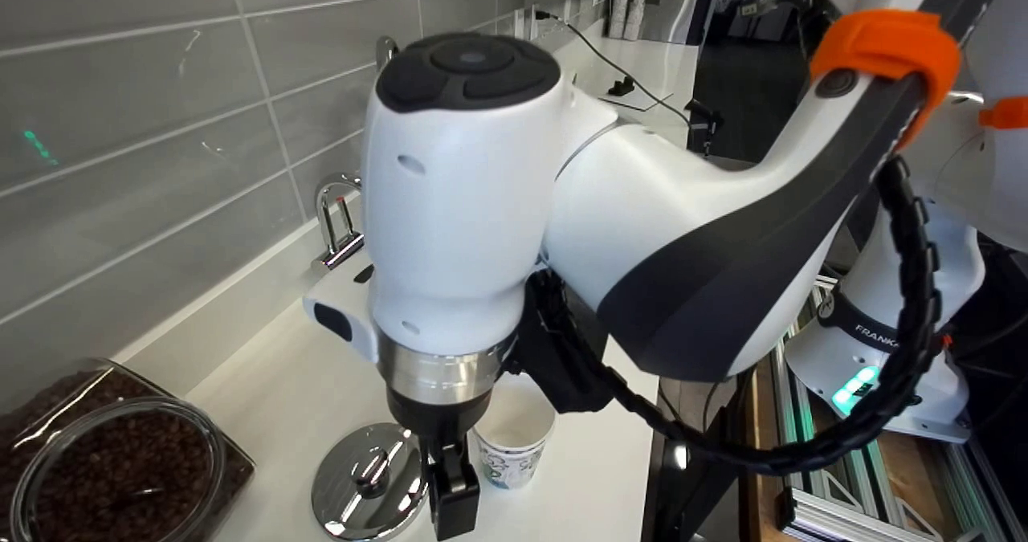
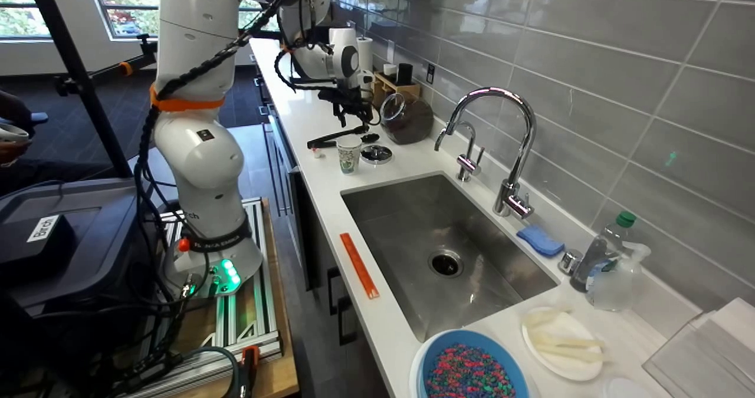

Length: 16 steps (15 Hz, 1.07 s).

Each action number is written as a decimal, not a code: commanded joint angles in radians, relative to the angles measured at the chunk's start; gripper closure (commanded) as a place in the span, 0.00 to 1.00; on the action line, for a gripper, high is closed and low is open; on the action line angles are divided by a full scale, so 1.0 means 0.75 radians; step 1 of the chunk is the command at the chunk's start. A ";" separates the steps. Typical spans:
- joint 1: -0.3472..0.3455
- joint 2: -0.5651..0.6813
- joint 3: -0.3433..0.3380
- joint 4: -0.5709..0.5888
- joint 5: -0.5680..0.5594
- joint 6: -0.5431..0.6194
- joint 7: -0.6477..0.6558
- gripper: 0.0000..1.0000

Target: Put the silver lid on the glass container.

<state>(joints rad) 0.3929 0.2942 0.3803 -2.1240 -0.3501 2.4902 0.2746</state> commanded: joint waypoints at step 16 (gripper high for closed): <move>0.117 0.442 -0.186 0.421 0.024 -0.009 -0.278 0.00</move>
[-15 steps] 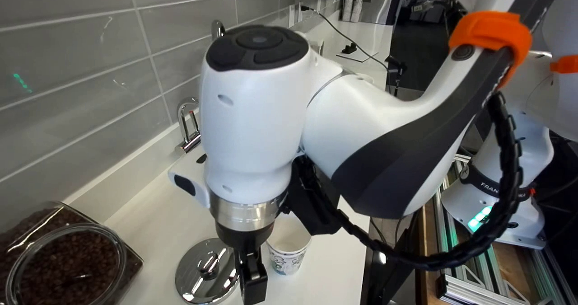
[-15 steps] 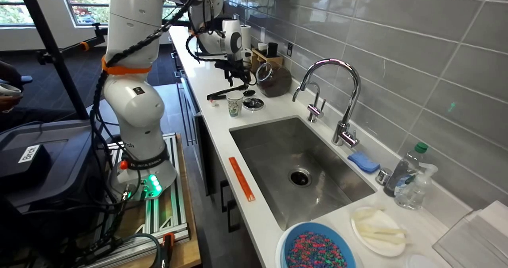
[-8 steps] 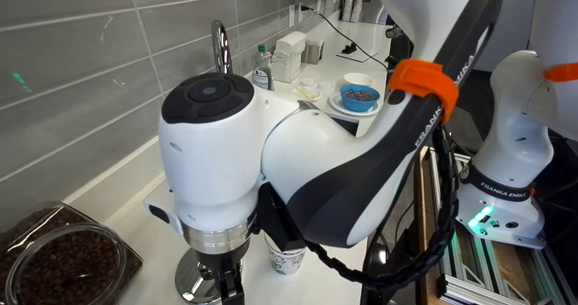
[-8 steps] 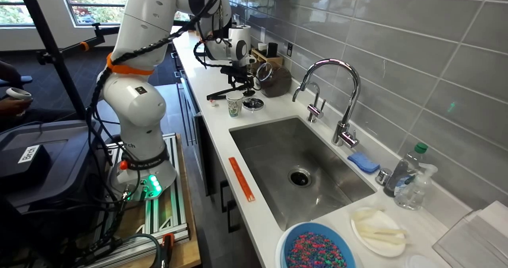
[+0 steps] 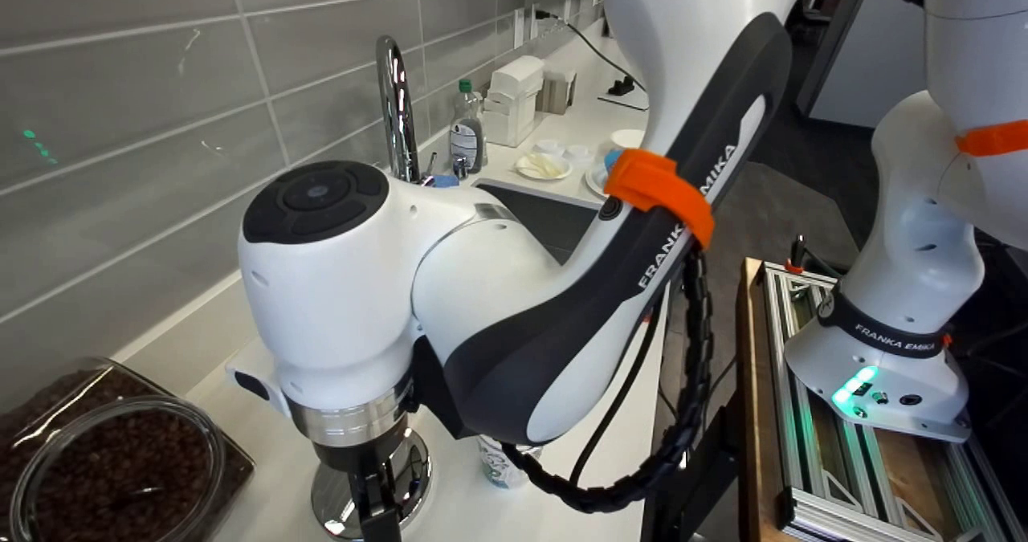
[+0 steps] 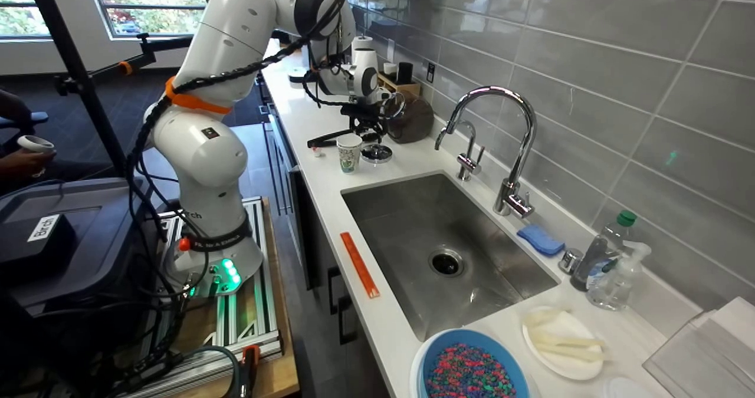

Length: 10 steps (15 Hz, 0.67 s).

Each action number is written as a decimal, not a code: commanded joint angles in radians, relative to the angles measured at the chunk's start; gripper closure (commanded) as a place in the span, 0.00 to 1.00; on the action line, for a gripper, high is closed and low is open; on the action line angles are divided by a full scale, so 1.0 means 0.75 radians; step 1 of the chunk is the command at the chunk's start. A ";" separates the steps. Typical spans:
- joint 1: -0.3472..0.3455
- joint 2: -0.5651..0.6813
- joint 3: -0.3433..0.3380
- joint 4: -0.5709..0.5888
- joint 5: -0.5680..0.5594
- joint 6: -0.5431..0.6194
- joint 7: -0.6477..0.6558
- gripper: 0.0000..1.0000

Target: Put the silver lid on the glass container.

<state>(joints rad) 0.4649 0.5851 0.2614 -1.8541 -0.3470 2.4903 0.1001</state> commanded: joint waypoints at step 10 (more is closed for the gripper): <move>0.009 0.092 -0.047 0.088 0.028 -0.007 -0.091 0.00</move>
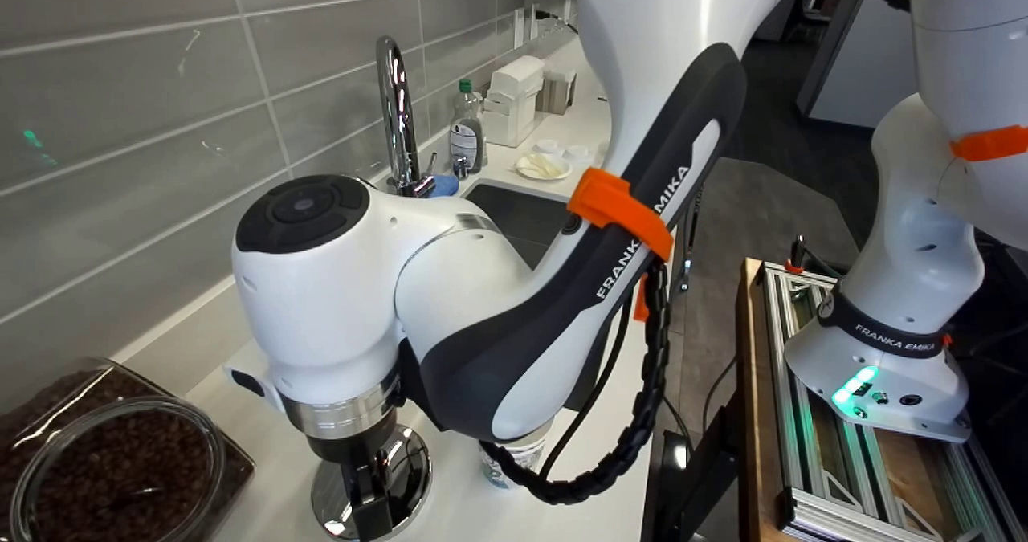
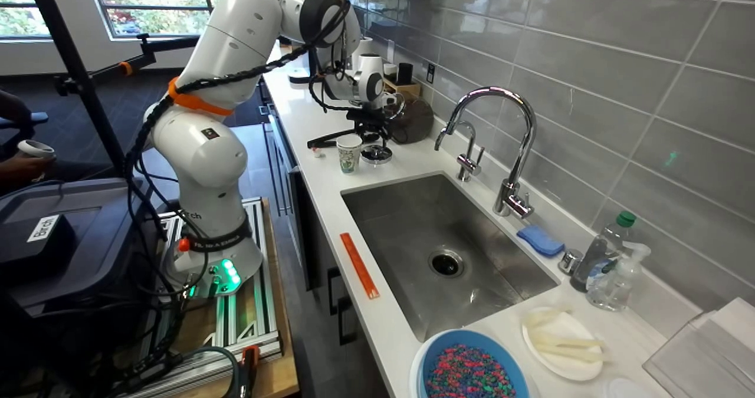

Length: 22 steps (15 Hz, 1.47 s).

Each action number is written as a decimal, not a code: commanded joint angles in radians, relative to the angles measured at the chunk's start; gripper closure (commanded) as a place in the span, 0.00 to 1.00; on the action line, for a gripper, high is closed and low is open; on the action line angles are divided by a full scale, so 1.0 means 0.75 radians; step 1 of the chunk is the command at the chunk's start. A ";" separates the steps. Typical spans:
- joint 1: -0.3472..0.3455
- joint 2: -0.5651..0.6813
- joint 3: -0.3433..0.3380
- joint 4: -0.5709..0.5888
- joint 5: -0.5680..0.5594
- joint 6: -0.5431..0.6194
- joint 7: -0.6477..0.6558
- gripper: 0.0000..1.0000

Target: Put the silver lid on the glass container.

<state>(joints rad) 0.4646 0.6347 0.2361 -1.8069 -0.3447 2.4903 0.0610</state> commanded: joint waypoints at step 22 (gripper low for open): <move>0.024 -0.033 -0.013 -0.003 0.030 -0.019 -0.023 0.79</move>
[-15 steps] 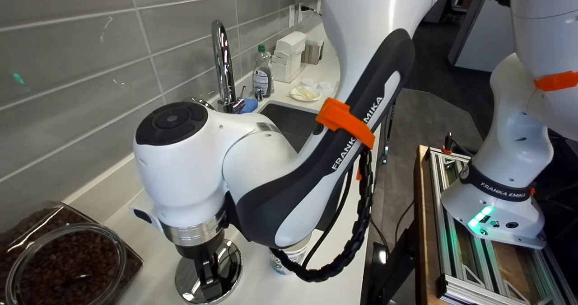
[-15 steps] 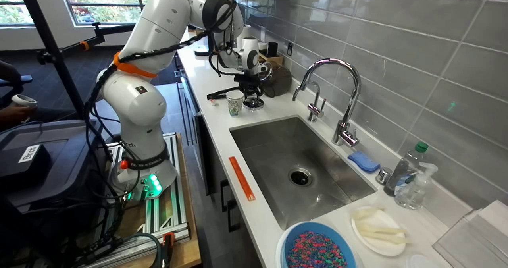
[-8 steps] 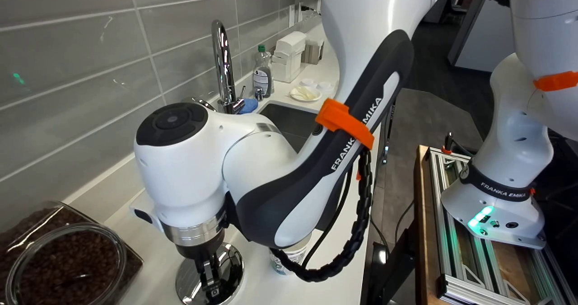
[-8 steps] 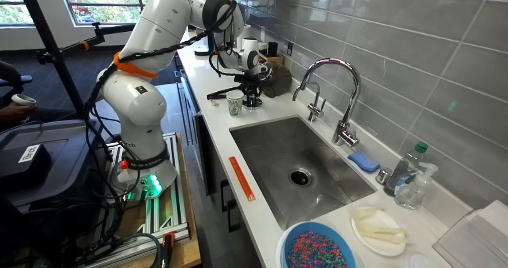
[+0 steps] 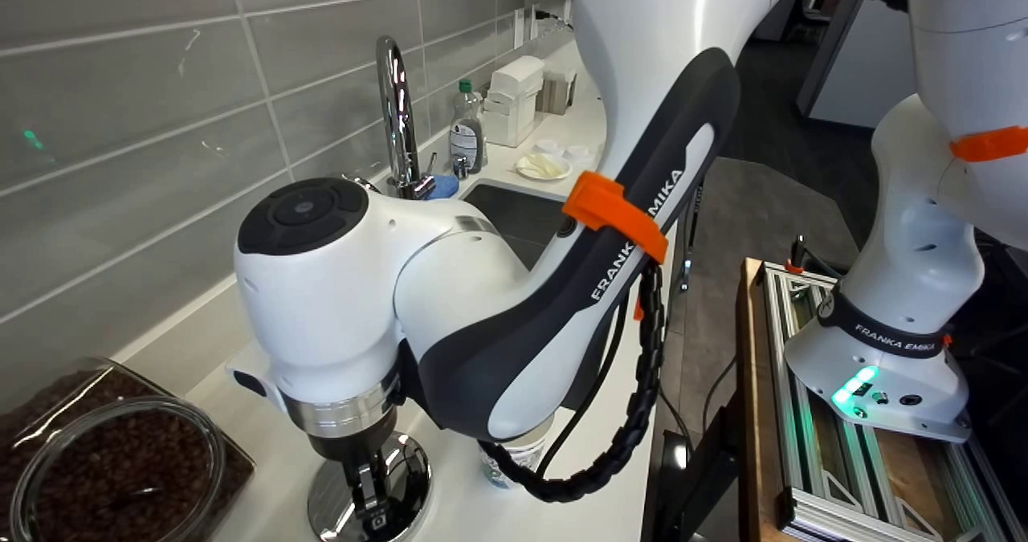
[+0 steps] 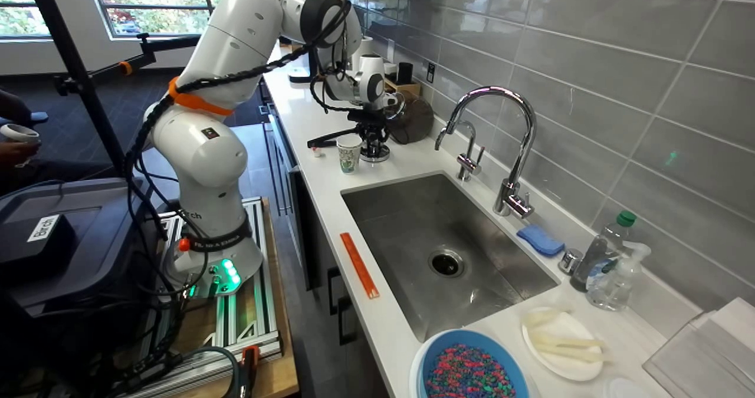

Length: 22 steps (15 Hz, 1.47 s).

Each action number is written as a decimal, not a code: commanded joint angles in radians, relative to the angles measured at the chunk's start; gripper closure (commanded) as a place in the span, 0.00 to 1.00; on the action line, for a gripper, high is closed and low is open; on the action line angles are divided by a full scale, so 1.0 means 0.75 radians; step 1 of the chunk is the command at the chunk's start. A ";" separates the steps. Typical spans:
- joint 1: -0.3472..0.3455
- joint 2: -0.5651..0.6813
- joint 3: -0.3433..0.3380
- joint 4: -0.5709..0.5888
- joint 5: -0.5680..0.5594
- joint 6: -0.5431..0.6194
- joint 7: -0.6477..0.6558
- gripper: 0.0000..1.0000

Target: Put the silver lid on the glass container.

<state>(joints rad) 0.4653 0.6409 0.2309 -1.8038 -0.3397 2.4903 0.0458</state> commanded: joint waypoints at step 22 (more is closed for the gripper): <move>0.255 -0.328 -0.082 -0.055 -0.259 0.027 0.388 0.79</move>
<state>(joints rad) 0.6186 0.4014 0.2097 -1.8425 -0.4655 2.4906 0.2500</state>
